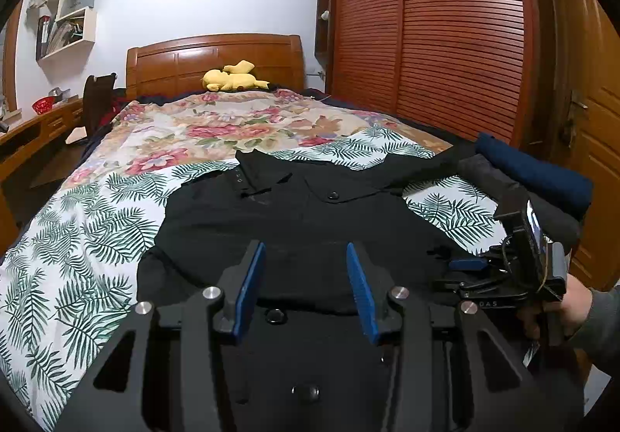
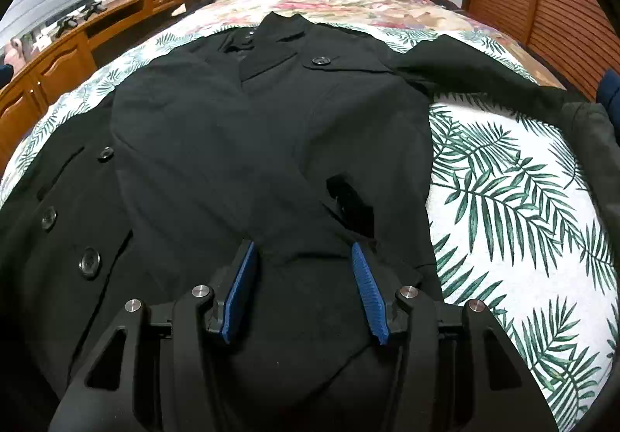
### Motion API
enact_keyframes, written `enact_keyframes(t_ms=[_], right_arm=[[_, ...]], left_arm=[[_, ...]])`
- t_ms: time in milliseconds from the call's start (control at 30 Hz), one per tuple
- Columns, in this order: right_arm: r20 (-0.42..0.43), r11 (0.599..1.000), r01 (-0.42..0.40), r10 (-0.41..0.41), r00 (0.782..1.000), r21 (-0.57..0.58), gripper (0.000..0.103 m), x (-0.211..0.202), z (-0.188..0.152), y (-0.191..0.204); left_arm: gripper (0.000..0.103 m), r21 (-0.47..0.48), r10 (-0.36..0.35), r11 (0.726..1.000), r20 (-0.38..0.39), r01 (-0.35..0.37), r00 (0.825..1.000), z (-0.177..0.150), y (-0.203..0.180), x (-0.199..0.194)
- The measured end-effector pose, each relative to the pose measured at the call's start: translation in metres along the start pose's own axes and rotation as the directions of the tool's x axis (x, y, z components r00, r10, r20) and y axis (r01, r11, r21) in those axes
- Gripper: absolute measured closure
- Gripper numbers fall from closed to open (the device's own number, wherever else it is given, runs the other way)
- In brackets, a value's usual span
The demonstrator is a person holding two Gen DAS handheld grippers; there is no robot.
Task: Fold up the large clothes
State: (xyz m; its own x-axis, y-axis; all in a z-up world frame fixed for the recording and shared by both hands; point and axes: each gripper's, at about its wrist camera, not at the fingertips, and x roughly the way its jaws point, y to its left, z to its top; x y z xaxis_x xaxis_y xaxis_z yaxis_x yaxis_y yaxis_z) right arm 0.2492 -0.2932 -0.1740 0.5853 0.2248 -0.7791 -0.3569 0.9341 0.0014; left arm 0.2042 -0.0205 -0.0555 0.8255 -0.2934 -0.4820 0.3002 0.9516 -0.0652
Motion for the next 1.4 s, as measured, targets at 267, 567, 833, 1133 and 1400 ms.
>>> enact_keyframes(t_ms=[267,567,833,1133,1400], right_arm=[[0.126,1.000,-0.010,0.012,0.992,-0.017,0.051,-0.050,0.017,-0.006],[0.182,0.995,0.043,-0.058,0.982,0.086,0.033,-0.057,0.069,-0.072],[0.166,0.970,0.056,-0.098,0.981,0.238,0.033,-0.022,0.105,-0.148],[0.149,0.917,0.010,-0.076,0.986,0.399,0.033,0.029,0.128,-0.206],[0.104,0.851,-0.007,-0.057,0.993,0.525,0.033,0.071,0.135,-0.238]], left_arm=[[0.061,-0.009,-0.016,1.000,-0.009,0.016,1.000,0.002,-0.009,0.014],[0.061,0.005,-0.025,1.000,-0.015,0.025,1.000,0.004,-0.027,0.025],[0.061,0.013,-0.025,1.000,-0.016,0.025,1.000,0.004,-0.036,0.030],[0.061,-0.003,-0.033,0.999,-0.022,0.033,0.999,0.007,-0.035,0.042],[0.061,-0.014,-0.047,0.999,-0.036,0.047,0.998,0.010,-0.036,0.050]])
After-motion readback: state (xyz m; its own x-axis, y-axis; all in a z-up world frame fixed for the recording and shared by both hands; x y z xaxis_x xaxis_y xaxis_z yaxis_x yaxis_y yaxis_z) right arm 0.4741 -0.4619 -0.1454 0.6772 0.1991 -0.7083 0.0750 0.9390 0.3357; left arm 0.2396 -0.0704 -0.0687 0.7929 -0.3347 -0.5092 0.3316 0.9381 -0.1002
